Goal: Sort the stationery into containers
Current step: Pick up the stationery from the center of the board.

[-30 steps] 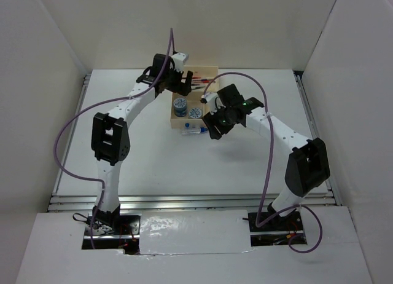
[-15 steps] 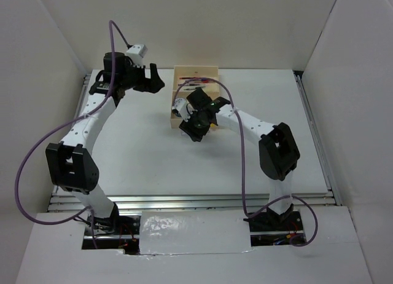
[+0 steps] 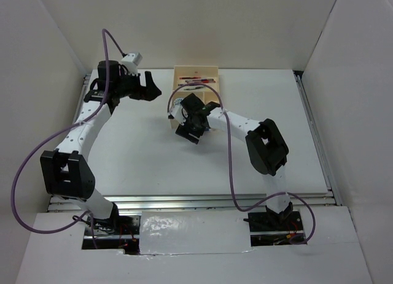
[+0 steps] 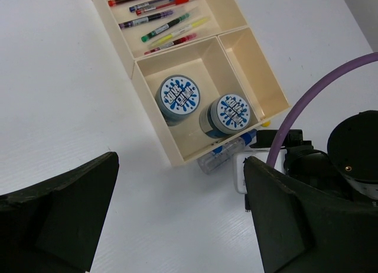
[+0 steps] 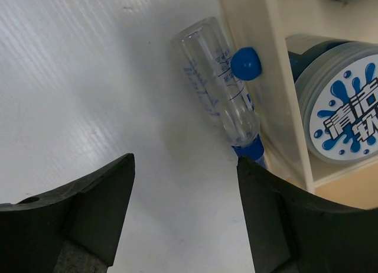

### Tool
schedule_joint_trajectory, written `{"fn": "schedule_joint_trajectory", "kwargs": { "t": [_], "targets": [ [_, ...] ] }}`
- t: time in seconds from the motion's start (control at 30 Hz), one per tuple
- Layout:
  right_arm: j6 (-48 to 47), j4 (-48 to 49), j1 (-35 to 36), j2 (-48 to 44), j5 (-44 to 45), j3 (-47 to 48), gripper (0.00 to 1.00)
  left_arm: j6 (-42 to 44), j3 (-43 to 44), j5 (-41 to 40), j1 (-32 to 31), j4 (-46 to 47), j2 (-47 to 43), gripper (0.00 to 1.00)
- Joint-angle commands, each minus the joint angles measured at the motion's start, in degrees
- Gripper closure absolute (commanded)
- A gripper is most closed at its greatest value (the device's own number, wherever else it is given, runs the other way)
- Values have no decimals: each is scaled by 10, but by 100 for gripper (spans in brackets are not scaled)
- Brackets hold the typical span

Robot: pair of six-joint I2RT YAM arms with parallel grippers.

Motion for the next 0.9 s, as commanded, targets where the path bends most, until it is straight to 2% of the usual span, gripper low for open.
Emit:
{"fn": "schedule_joint_trajectory", "kwargs": {
  "t": [0.0, 0.3, 0.47, 0.77, 0.87],
  "targets": [
    [-25, 36, 9, 15, 20, 24, 23, -5, -4, 15, 5, 29, -21, 1],
    [-55, 63, 14, 38, 25, 19, 21, -6, -10, 24, 16, 29, -24, 1],
    [-83, 89, 27, 45, 64, 9, 21, -4, -18, 23, 21, 32, -28, 1],
    [-95, 54, 31, 70, 44, 29, 21, -5, -16, 32, 33, 31, -27, 1],
    [-97, 31, 31, 68, 30, 32, 24, -5, -16, 36, 37, 29, -27, 1]
  ]
}}
